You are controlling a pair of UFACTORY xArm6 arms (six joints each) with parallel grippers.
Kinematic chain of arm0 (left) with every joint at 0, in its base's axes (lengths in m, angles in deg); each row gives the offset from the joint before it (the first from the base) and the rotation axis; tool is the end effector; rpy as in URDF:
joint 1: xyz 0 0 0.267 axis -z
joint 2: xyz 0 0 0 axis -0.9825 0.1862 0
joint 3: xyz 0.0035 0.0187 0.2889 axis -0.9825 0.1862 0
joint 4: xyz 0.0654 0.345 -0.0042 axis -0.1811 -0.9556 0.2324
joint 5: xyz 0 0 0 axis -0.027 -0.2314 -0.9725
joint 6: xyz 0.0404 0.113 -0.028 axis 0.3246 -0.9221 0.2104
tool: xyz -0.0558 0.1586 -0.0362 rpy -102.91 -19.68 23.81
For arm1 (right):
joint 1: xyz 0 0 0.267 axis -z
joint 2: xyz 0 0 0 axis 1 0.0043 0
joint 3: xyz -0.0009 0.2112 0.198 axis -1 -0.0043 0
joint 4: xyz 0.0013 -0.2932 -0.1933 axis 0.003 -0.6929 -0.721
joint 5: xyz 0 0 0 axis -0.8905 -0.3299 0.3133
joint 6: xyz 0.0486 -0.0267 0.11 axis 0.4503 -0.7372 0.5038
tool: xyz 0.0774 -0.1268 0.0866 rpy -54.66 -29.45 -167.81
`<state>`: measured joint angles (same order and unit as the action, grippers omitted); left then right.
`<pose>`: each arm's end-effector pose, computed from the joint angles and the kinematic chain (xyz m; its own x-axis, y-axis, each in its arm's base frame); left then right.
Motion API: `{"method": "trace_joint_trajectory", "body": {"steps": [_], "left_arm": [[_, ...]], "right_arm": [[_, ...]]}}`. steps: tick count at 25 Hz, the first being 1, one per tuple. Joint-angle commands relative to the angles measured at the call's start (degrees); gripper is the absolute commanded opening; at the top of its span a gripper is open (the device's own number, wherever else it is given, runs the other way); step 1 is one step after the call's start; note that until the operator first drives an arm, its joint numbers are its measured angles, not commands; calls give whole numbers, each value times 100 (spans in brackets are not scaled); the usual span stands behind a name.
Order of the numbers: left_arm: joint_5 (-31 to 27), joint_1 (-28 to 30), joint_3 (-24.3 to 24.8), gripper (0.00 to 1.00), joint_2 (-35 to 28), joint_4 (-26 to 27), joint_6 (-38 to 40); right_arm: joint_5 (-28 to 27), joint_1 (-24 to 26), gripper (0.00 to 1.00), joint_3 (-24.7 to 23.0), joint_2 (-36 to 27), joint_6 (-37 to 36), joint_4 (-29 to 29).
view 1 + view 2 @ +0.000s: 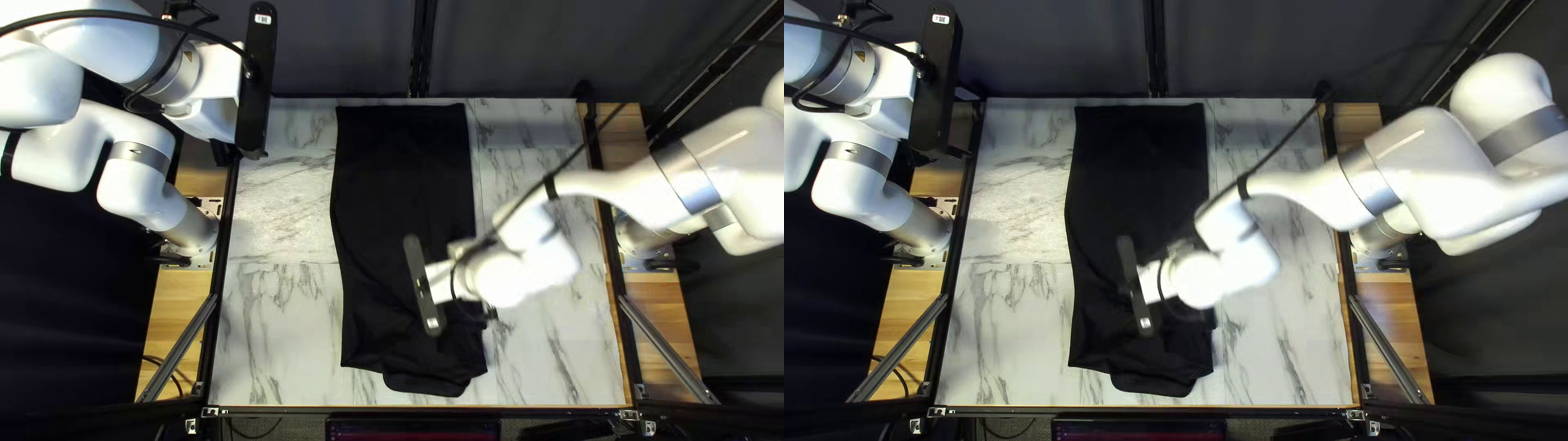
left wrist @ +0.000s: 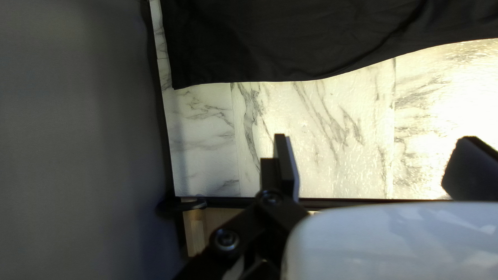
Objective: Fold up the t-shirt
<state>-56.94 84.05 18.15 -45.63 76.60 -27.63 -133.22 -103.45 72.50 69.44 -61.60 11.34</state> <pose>0.2768 0.0339 0.4139 0.9473 -0.1206 0.2968 -0.0559 -0.9744 -0.2176 0.4683 0.0688 0.0869 0.9876 0.1494 -0.0473 0.1562 -0.9640 0.2154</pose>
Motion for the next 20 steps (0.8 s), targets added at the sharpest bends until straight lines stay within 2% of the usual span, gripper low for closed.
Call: {"method": "trace_joint_trajectory", "body": {"steps": [1,6,8,11,15,16,20], "left_arm": [[0,0,0,100,0,0,0],[0,0,0,100,0,0,0],[0,0,0,100,0,0,0],[0,0,0,100,0,0,0],[0,0,0,100,0,0,0],[0,0,0,100,0,0,0],[0,0,0,100,0,0,0]], "right_arm": [[11,42,100,25,41,-28,75],[11,42,100,25,41,-28,75],[-30,79,100,45,-17,-274,158],[61,278,100,42,-188,-1137,827],[463,693,100,-307,-406,-2487,2421],[519,744,100,-378,-425,-2627,2645],[540,767,100,-406,-432,-2686,2741]]}}
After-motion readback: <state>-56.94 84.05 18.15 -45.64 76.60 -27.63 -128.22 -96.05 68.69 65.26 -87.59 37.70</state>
